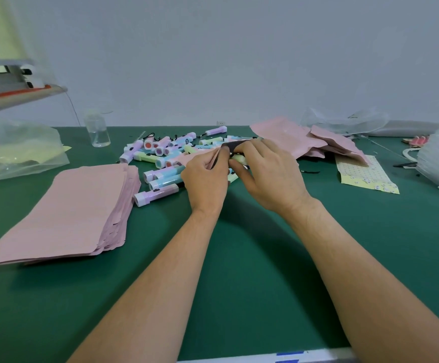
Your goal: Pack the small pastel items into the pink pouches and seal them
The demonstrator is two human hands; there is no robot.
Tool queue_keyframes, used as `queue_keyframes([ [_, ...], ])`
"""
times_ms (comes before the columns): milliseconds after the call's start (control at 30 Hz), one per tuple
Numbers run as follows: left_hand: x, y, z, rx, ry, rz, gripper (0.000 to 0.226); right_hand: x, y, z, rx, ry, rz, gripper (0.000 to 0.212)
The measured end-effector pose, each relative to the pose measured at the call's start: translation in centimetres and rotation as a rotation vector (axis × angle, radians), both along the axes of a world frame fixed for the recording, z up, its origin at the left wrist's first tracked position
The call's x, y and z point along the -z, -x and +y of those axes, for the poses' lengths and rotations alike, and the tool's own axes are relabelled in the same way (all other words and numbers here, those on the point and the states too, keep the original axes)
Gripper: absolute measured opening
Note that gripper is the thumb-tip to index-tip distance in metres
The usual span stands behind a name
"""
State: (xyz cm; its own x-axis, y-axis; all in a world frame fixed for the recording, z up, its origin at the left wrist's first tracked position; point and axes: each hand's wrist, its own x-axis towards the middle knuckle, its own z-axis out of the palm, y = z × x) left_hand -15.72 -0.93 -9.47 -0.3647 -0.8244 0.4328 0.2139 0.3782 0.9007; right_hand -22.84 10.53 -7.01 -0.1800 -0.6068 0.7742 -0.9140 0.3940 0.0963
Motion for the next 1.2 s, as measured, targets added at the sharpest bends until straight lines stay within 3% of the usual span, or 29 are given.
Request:
queue_keyframes([
  [133,0.4,0.0,0.0,0.063,0.066,-0.011,0.033,0.3,0.0,-0.3,0.106,-0.133,-0.033,0.036],
  [267,0.5,-0.1,0.3,0.116,0.131,0.004,0.017,0.2,-0.5,-0.3,0.083,-0.053,-0.147,0.025],
  [433,0.4,0.3,0.6,0.19,0.18,0.015,0.024,0.2,-0.9,-0.8,0.172,0.1,-0.406,0.03],
  [567,0.4,0.3,0.7,0.201,0.166,0.016,0.021,0.2,-0.4,-0.6,0.092,0.008,-0.47,0.029],
  [733,0.1,-0.1,0.5,0.183,0.149,0.035,0.016,0.0,-0.5,-0.2,-0.001,-0.087,-0.47,0.019],
  [933,-0.5,-0.4,0.0,0.158,0.073,0.064,0.02,-0.5,-0.5,0.3,-0.111,0.111,-0.409,0.048],
  [1100,-0.6,-0.5,-0.1,0.146,0.085,0.068,0.024,-0.8,-1.1,0.8,-0.206,0.292,-0.317,0.049],
  [1200,-0.6,-0.5,0.0,0.161,0.125,0.055,0.025,-1.0,-1.3,1.0,-0.259,0.298,-0.262,0.048],
])
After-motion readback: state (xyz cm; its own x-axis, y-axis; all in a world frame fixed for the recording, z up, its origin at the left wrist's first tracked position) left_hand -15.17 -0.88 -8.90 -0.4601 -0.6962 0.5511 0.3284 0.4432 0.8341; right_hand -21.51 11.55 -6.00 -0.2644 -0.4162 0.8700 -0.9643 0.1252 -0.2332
